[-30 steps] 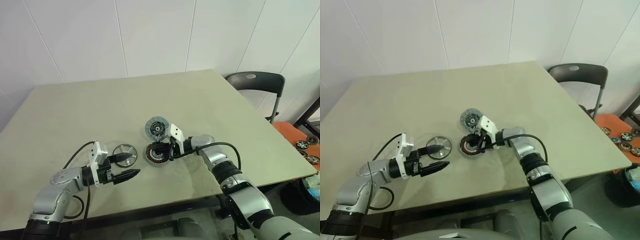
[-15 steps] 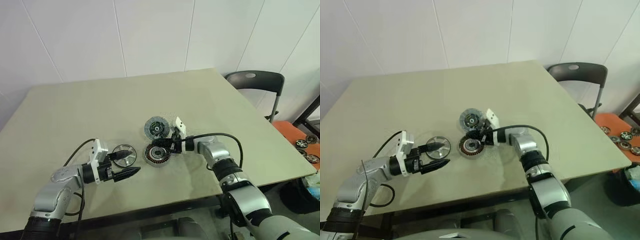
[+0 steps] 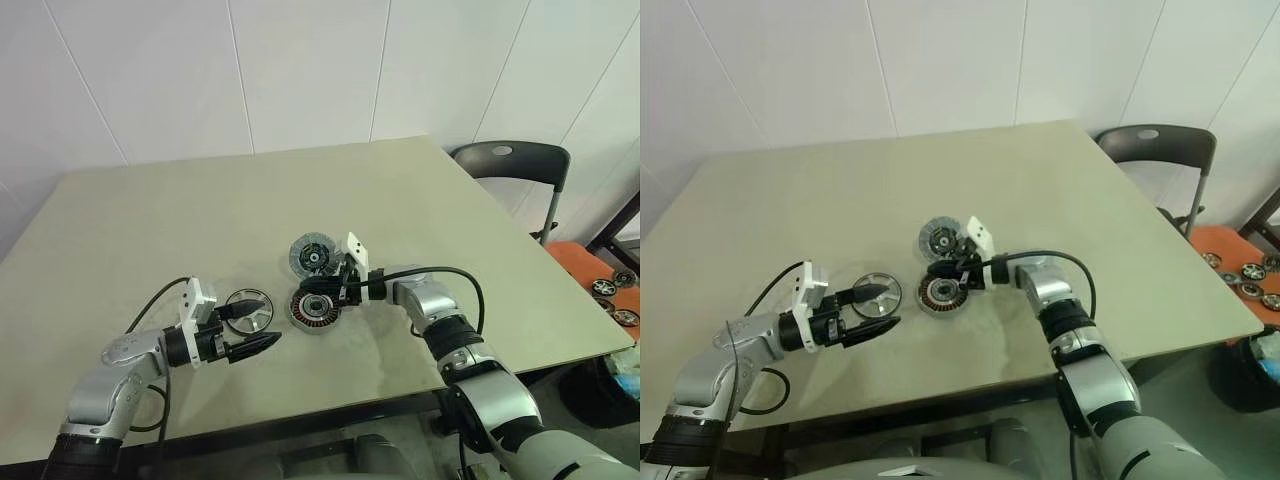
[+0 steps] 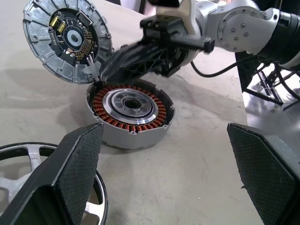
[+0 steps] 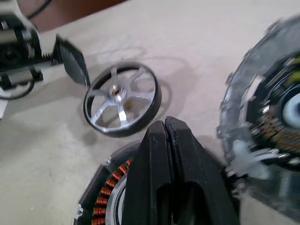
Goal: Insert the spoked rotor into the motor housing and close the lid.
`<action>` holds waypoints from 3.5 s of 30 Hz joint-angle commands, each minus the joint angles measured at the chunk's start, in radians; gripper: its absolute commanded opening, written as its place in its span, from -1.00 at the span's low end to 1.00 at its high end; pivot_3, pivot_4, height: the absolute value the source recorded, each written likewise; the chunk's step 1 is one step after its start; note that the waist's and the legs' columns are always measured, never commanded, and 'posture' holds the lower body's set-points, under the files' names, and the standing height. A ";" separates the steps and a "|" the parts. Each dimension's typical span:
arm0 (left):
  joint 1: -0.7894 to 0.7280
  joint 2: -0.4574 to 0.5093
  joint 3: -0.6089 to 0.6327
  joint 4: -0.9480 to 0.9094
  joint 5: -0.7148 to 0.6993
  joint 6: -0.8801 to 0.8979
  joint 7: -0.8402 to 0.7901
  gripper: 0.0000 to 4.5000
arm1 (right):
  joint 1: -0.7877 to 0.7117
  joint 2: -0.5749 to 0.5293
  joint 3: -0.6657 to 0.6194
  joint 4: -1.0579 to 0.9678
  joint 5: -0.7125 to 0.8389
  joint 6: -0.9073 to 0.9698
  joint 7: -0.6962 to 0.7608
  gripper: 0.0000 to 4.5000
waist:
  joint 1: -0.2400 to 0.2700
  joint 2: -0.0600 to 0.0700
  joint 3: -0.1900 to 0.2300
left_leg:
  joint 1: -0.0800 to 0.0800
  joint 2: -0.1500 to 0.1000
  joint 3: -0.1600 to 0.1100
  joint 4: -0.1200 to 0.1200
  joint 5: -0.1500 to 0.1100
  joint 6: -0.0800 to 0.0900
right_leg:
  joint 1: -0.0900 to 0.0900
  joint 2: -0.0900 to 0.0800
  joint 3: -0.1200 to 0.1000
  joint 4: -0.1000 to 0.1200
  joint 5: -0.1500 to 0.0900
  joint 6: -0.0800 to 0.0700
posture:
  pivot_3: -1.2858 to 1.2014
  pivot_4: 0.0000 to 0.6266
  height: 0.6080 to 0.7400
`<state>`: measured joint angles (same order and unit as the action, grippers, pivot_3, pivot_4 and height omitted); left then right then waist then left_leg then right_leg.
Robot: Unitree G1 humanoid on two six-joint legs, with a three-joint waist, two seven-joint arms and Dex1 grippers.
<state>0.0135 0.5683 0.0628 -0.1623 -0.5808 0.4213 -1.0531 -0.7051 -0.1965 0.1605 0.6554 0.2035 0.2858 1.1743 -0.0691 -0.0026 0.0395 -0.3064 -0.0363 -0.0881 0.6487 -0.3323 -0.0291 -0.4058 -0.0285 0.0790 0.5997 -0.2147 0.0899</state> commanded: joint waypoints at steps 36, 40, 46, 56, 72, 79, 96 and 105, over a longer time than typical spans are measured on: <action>0.285 -0.020 0.223 -0.081 -0.078 -0.051 0.069 1.00 | -0.022 -0.167 -0.023 -0.133 0.072 -0.147 0.170 -0.98 | 0.003 0.000 0.001 | 0.001 0.001 0.002 0.000 0.000 0.000 | 0.001 0.000 0.000 -0.002 -0.002 -0.003 | 0.03 -1.00 1.00; 0.285 0.008 0.254 -0.004 -0.086 -0.085 -0.008 1.00 | -0.002 -0.127 -0.074 -0.151 0.110 -0.117 0.089 -0.98 | 0.001 0.000 0.001 | 0.001 0.001 0.002 0.000 0.000 0.000 | 0.001 0.000 0.000 -0.002 -0.002 -0.003 | 0.03 -1.00 1.00; 0.286 0.032 0.268 0.051 -0.085 -0.117 -0.067 1.00 | 0.060 -0.090 -0.108 -0.189 0.118 -0.195 0.020 -0.98 | 0.001 0.000 0.001 | 0.000 0.001 0.002 -0.001 0.000 0.000 | 0.000 0.000 0.000 -0.002 -0.002 -0.003 | 0.03 -1.00 1.00; 0.289 0.058 0.293 0.134 -0.085 -0.158 -0.160 1.00 | 0.127 -0.173 -0.095 -0.256 0.217 -0.055 0.227 -0.98 | 0.001 0.001 0.002 | 0.000 0.001 0.003 0.000 0.000 0.000 | 0.001 0.000 0.000 -0.002 -0.005 0.001 | 0.03 -1.00 1.00; 0.259 0.062 0.293 0.242 -0.122 -0.114 -0.255 1.00 | 0.140 -0.256 -0.023 -0.277 0.147 -0.125 0.351 -0.98 | 0.004 0.000 0.001 | 0.000 0.001 0.003 0.000 0.000 0.000 | 0.001 0.000 -0.001 -0.002 -0.005 0.001 | 0.03 -1.00 1.00; 0.223 0.035 0.340 0.298 -0.213 -0.003 -0.234 1.00 | 0.132 -0.222 -0.049 -0.243 0.127 -0.218 0.270 -0.98 | 0.003 0.000 0.001 | 0.001 0.002 0.002 0.000 0.000 0.000 | 0.001 0.000 -0.001 -0.002 -0.005 0.001 | 0.03 -1.00 1.00; 0.148 0.060 0.356 0.378 -0.246 0.196 -0.204 1.00 | 0.144 -0.236 -0.045 -0.260 0.126 -0.220 0.214 -0.98 | 0.004 0.000 0.001 | 0.001 0.001 0.002 0.000 0.000 0.000 | 0.001 0.000 -0.001 -0.001 -0.005 0.001 | 0.03 -1.00 1.00; -0.215 -0.178 0.142 0.220 -0.145 0.337 0.244 1.00 | 0.167 -0.240 -0.055 -0.247 0.105 -0.257 0.151 -0.98 | 0.059 0.004 0.006 | 0.000 -0.001 -0.001 0.005 0.000 0.000 | 0.005 -0.003 -0.004 -0.003 -0.003 -0.001 | 0.03 -1.00 1.00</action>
<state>-0.0824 0.4423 0.3179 0.1823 -0.7376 0.6945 -0.9581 -0.5104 -0.4564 0.1095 0.4261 0.3147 0.0645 1.3436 -0.0100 0.0010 0.0451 -0.3077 -0.0369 -0.0889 0.6575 -0.3316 -0.0300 -0.3992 -0.0313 0.0745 0.5961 -0.2187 0.0928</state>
